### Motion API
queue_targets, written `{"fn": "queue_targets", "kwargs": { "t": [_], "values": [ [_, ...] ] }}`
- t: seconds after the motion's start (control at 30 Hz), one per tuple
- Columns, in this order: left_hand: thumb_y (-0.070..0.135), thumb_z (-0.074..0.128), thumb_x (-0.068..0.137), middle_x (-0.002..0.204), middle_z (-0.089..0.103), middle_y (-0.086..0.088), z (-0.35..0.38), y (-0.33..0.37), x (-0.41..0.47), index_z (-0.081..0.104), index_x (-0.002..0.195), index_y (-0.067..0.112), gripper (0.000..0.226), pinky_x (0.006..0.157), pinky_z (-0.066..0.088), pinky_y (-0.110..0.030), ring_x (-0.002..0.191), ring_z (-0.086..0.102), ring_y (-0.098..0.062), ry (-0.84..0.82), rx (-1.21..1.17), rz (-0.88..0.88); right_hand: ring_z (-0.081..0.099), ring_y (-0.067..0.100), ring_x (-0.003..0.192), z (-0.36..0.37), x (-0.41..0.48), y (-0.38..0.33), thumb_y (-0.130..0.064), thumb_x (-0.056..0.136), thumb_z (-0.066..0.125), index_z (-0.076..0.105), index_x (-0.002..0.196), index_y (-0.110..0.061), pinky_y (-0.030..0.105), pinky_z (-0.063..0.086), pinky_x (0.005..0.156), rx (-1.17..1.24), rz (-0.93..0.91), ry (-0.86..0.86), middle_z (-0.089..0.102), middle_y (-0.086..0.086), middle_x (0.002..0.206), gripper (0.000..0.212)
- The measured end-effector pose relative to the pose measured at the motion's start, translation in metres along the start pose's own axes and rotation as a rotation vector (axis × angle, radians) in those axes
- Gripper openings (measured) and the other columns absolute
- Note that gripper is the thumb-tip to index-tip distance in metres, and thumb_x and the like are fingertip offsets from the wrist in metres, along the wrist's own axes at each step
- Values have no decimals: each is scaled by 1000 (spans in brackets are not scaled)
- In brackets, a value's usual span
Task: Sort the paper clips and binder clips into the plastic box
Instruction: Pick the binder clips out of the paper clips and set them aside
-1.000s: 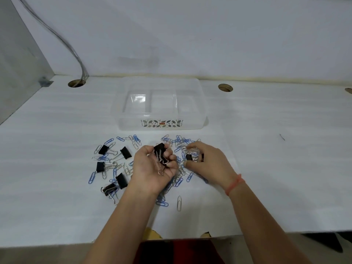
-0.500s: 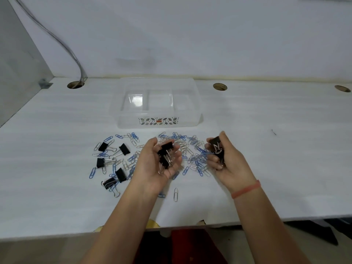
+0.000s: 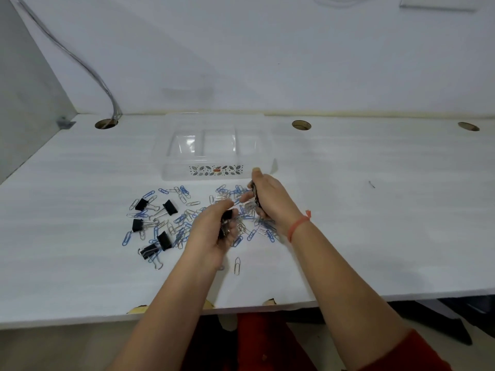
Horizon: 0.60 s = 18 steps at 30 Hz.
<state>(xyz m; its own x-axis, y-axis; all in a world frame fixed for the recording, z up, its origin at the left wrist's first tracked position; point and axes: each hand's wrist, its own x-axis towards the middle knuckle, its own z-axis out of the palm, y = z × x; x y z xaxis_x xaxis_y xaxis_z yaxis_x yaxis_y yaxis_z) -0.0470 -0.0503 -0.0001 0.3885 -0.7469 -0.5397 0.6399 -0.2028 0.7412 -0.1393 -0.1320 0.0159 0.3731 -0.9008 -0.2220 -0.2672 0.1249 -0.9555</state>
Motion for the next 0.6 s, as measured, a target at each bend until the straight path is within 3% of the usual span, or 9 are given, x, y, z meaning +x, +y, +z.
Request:
{"fn": "queue_targets", "kwargs": {
  "t": [0.1,0.2,0.3,0.4,0.5,0.6],
  "values": [
    [8,65,83,67,56,-2,-4,1,4,66,81,15,7,37,34,-15,42,41,-8,-5,237,175,41,6,45,2,3,-1,-51,96,32,55,86,-15,21,32,48,-63,-49,-27,58,2,78,45],
    [7,72,77,53,49,4,-5,2,2,70,85,15,11,36,24,-16,42,31,-11,-70,374,254,38,0,33,-2,5,2,-52,95,39,59,83,-18,15,29,38,50,-13,-93,45,-5,61,41],
    [6,76,74,47,47,6,-4,1,-1,71,91,11,18,35,26,-13,32,34,-4,-158,504,282,37,2,30,-4,6,5,-48,93,47,62,86,-15,14,28,35,179,15,-155,44,-6,54,37],
    [11,78,72,50,46,2,-6,-3,5,72,89,14,18,40,28,-16,32,34,-3,-99,639,388,27,4,31,-3,8,8,-43,93,52,63,87,-10,16,21,32,290,29,-186,48,-14,41,35],
    [18,74,76,48,46,2,-7,-7,11,73,80,18,4,46,26,-21,33,32,-5,-44,689,476,23,6,35,-5,12,14,-42,90,57,66,83,-10,16,17,32,342,60,-155,54,-12,48,34],
    [20,70,81,47,47,2,-10,-8,13,72,76,15,7,45,26,-22,32,32,-4,-29,659,489,24,6,36,-9,12,16,-41,90,56,64,82,-9,15,16,32,410,90,-144,60,-3,66,34]
  ]
}}
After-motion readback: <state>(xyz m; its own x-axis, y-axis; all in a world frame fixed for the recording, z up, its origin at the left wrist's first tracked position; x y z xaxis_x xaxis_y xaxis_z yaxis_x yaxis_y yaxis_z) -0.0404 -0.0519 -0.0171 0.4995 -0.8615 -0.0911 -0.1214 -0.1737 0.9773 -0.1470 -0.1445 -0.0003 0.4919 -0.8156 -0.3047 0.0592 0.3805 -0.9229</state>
